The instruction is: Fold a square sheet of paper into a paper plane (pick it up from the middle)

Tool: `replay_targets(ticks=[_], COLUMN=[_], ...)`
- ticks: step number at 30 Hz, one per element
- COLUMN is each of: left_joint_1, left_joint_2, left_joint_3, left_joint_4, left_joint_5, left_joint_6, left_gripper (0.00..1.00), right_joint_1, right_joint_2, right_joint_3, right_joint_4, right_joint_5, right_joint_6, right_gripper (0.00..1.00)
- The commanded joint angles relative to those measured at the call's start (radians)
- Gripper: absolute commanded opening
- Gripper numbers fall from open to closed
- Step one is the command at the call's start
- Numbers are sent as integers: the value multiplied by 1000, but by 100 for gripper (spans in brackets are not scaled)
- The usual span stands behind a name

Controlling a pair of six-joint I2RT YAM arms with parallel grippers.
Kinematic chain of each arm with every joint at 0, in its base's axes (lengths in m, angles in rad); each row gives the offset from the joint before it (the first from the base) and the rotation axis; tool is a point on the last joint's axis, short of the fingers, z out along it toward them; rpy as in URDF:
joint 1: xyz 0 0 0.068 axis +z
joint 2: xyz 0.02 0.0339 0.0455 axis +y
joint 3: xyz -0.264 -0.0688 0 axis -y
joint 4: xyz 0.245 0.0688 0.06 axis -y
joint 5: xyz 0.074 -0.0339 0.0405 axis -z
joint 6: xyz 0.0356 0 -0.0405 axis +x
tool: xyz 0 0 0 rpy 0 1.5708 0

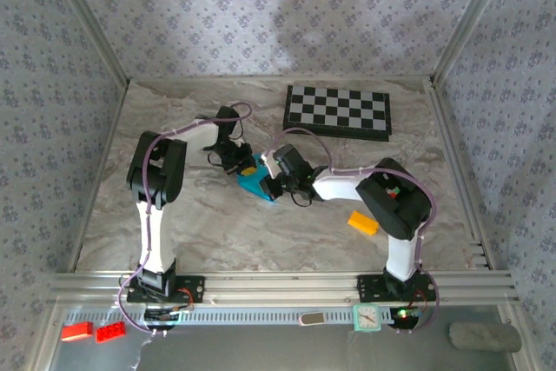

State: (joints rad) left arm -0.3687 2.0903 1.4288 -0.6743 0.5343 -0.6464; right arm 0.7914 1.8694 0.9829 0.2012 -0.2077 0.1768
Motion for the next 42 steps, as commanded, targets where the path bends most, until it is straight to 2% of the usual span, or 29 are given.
replay_targets(ticks=[1, 21, 28, 42], left_joint_1=[-10, -9, 15, 45], left_joint_2=[37, 30, -30, -37], left_joint_3=[11, 30, 48, -10], left_joint_4=[-34, -24, -11, 2], left_joint_5=[-11, -2, 8, -30], left_joint_6=[18, -1, -39, -36], left_gripper=[11, 11, 14, 15], right_joint_1=[-8, -20, -22, -28], right_joint_2=[17, 57, 60, 62], right_joint_3=[32, 61, 60, 63], right_joint_4=[-39, -108, -111, -115], right_joint_5=[-20, -68, -83, -82], right_joint_6=[21, 44, 49, 62], right_gripper=[9, 9, 8, 8])
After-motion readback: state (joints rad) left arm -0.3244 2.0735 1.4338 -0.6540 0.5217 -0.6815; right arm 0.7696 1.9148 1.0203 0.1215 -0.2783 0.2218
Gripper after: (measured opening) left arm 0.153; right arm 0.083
